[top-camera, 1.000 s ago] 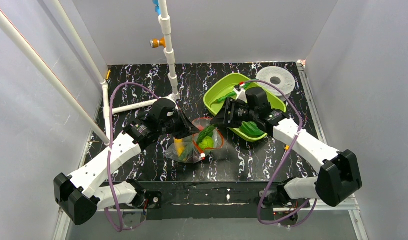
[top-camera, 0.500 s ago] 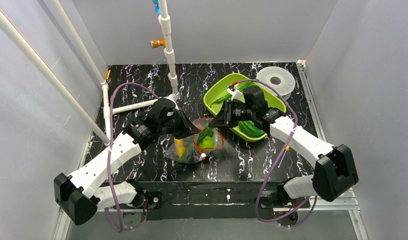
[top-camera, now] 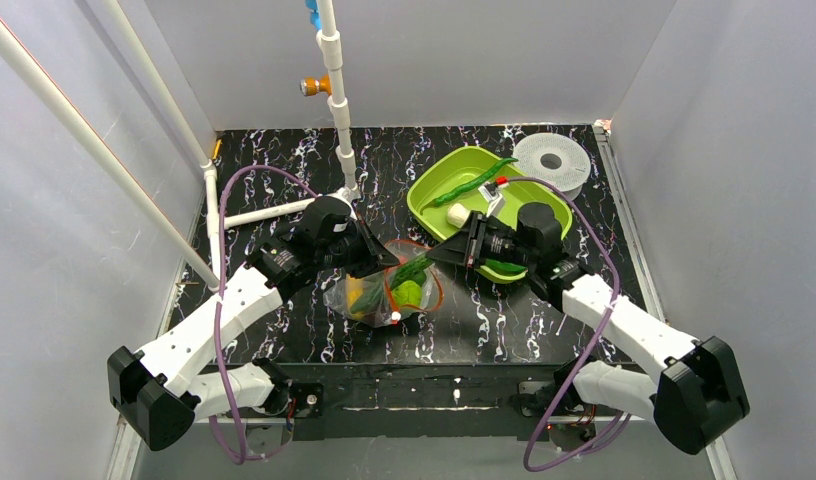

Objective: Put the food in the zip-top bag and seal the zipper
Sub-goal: Place the fake vegetable in the zipper food storage bag.

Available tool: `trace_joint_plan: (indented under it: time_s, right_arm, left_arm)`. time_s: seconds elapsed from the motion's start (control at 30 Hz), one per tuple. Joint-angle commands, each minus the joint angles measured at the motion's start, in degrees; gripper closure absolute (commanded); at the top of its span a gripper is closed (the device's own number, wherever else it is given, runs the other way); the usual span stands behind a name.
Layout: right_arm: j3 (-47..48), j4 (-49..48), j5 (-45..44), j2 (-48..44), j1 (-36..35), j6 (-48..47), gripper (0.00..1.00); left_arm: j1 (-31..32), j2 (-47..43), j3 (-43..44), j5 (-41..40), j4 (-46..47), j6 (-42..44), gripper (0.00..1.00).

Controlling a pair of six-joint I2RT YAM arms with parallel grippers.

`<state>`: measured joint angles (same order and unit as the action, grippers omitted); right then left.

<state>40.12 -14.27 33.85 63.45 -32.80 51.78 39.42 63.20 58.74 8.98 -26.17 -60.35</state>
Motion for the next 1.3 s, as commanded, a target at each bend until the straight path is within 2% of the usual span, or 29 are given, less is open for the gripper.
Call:
trace_joint_plan:
  time_s: [0.0, 0.13, 0.27, 0.53, 0.6, 0.7, 0.87, 1.07, 1.27]
  right_arm:
    - [-3.33, -13.62, -3.67, -3.94, 0.01, 6.95, 0.99]
    - [-6.03, -16.43, -5.1, -4.31, -0.49, 6.48, 0.99]
    - [-11.18, -24.44, -7.94, -3.14, -3.41, 5.93, 0.99]
    - [-19.73, -42.52, -22.52, 1.56, -14.16, -1.86, 0.99]
    - [-19.91, -42.8, -24.72, 3.2, -15.27, -5.18, 0.99]
    - [-16.69, -37.01, -24.09, 5.75, -16.23, -10.01, 0.98]
    - [-10.34, -25.2, -20.49, 9.48, -17.27, -14.15, 0.88]
    - [-2.24, -3.48, -15.61, 7.29, -17.37, -18.15, 0.59]
    - [2.4, 19.37, -17.71, -0.42, -16.29, -22.7, 0.3]
  left_arm:
    - [-0.38, -1.79, 0.72, -1.13, 0.23, -0.46, 1.0]
    - [-0.35, -1.36, 1.17, -0.54, 0.58, -0.89, 1.0]
    - [-0.39, -1.26, 1.2, 0.1, 1.44, -1.87, 1.0]
    - [-0.39, -0.33, 1.39, 2.32, 3.35, -4.11, 1.0]
    - [-0.39, -0.04, 1.14, 2.98, 4.09, -4.73, 1.0]
    - [-0.36, 0.03, 0.9, 3.35, 4.56, -5.2, 1.0]
    - [-0.34, 0.02, 0.6, 3.74, 4.62, -5.18, 1.0]
    - [-0.38, -0.97, -0.1, 2.76, 3.44, -4.46, 1.0]
    - [-0.39, -1.68, 0.09, 1.6, 1.83, -2.78, 1.0]
